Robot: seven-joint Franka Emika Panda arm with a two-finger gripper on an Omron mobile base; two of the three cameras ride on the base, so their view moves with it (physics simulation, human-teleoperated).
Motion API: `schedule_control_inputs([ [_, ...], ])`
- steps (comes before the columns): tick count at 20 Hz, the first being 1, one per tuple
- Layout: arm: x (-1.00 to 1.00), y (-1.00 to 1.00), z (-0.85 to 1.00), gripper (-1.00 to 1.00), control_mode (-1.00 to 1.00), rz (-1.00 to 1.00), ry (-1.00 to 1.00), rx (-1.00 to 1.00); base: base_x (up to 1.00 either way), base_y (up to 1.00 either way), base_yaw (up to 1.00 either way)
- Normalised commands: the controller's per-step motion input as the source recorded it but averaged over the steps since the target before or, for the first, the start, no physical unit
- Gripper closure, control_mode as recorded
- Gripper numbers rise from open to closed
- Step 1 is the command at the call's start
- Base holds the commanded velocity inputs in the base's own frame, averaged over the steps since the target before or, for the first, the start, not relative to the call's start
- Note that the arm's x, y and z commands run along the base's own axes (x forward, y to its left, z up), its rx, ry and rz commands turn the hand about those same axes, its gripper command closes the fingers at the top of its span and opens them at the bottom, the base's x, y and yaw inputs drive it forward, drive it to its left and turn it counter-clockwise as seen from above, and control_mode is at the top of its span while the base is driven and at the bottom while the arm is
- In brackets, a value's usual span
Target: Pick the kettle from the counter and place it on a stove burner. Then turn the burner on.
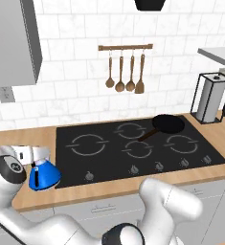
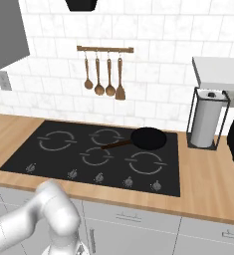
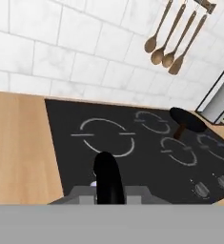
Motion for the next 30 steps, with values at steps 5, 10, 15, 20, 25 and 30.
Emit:
schedule_control_inputs([
  [5,0.26,-1.0,0.21,1.0,-1.0,-0.04,-0.27,0.01,0.0,0.0,0.0],
  [10,0.32,-1.0,0.15,1.0,-1.0,-0.02,-0.23,0.01,0.0,0.0,0.0],
  [15,0.78,-1.0,0.07,1.0,-1.0,0.0,-0.19,0.07,0.0,0.0,0.0],
  [20,0.89,-0.6,0.01,1.0,-1.0,0.0,-0.04,0.11,0.0,0.0,0.0],
  [25,0.55,0.0,0.0,1.0,-1.0,0.0,0.01,0.03,0.0,0.0,0.0],
  [30,0.31,0.23,0.0,1.0,-1.0,0.0,0.06,0.0,0.0,0.0,0.0],
])
